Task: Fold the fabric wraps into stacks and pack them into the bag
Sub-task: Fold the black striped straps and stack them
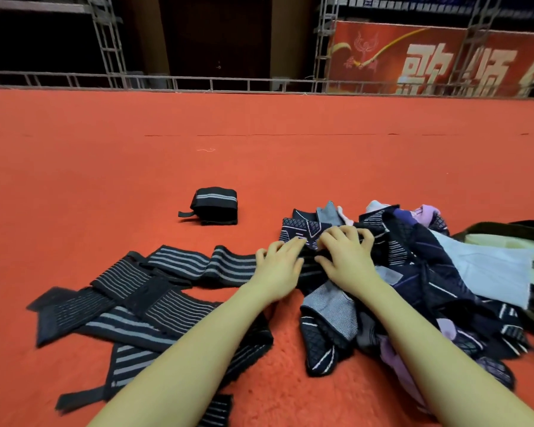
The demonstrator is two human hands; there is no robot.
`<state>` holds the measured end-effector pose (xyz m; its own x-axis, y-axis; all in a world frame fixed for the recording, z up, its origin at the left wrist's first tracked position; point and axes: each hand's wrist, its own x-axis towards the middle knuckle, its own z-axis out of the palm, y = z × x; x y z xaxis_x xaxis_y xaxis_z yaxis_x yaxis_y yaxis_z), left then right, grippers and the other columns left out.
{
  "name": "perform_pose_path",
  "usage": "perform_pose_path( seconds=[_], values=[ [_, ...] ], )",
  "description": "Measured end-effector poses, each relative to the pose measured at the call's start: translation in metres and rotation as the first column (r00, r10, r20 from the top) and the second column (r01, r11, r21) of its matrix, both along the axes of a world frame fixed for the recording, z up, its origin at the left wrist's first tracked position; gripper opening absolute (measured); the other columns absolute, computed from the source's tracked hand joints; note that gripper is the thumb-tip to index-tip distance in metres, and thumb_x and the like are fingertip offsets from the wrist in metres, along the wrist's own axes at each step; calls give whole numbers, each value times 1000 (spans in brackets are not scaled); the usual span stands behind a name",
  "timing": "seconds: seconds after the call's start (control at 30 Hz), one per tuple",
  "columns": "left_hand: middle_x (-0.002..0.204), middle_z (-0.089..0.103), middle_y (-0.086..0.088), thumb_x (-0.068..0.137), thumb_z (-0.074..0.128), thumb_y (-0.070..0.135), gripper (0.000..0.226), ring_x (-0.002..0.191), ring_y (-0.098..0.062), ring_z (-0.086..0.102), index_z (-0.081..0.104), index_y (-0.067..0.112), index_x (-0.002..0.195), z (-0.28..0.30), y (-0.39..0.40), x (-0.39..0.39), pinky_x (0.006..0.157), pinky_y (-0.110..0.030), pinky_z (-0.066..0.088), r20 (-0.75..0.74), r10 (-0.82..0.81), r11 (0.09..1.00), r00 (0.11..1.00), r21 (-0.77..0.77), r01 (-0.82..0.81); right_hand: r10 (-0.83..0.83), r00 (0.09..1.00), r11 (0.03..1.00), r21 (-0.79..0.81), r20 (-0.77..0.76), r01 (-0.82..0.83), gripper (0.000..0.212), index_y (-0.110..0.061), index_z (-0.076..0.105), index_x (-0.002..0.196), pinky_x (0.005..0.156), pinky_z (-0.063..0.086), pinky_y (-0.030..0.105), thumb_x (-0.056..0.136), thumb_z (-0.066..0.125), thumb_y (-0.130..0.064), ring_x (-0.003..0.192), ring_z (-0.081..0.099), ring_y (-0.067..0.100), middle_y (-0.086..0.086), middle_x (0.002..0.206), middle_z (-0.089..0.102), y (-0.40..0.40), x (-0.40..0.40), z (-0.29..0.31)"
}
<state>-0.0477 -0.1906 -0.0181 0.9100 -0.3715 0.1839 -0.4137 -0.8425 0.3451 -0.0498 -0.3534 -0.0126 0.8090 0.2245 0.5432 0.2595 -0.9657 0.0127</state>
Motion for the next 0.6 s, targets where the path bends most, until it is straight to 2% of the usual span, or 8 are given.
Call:
perform_pose_path(
  seconds=[0.1, 0.23, 0.3, 0.37, 0.43, 0.53, 0.6],
  values=[
    [145, 37, 17, 102, 35, 31, 38, 128, -18, 30, 38, 33, 140, 11, 5, 1, 94, -32, 17, 81, 24, 992, 996, -126, -13, 40, 981, 984, 162, 191, -72, 17, -22, 60, 80, 81, 18, 34, 68, 69, -30, 91, 44, 17, -9, 84, 58, 6, -2, 10],
    [127, 52, 13, 102, 38, 30, 26, 117, -19, 38, 55, 26, 120, 27, 18, 4, 79, -27, 14, 177, 87, 966, 980, -254, -40, 101, 956, 956, 238, 275, -170, 20, -26, 62, 87, 83, 19, 34, 70, 67, -35, 95, 40, 16, -5, 98, 59, 23, -7, 30],
    [122, 54, 10, 102, 39, 28, 25, 115, -19, 38, 57, 23, 118, 35, 23, 2, 78, -26, 14, 208, 124, 948, 970, -315, -54, 86, 946, 944, 279, 312, -178, 35, -27, 55, 107, 88, 22, 37, 76, 61, -42, 100, 43, 18, -2, 112, 56, 29, -10, 36],
    [121, 53, 5, 102, 38, 25, 26, 113, -20, 39, 57, 21, 118, 42, 27, -1, 77, -25, 13, 212, 151, 928, 966, -368, -64, 2, 948, 929, 351, 319, -120, 63, -19, 45, 127, 93, 24, 40, 77, 56, -55, 111, 42, 21, 4, 126, 50, 34, -13, 37],
    [117, 50, 4, 102, 36, 25, 26, 112, -20, 39, 56, 20, 119, 47, 33, -3, 76, -23, 13, 205, 174, 912, 963, -402, -79, -73, 955, 888, 455, 288, -69, 83, -7, 40, 134, 97, 22, 40, 75, 53, -65, 119, 38, 24, 11, 132, 47, 37, -15, 35],
    [109, 39, 10, 103, 34, 27, 27, 110, -18, 36, 55, 20, 118, 53, 40, -5, 76, -23, 12, 195, 201, 900, 960, -424, -102, -72, 980, 831, 555, 187, -45, 84, -5, 49, 127, 100, 22, 43, 74, 47, -70, 125, 39, 29, 11, 132, 46, 45, -17, 27],
    [108, 37, 9, 103, 33, 29, 27, 109, -17, 35, 55, 22, 117, 57, 44, -4, 77, -22, 12, 172, 222, 888, 960, -443, -126, -65, 977, 808, 585, 205, -69, 72, -5, 58, 109, 95, 26, 43, 73, 50, -66, 119, 40, 25, 12, 127, 48, 55, -18, 24]
  ],
)
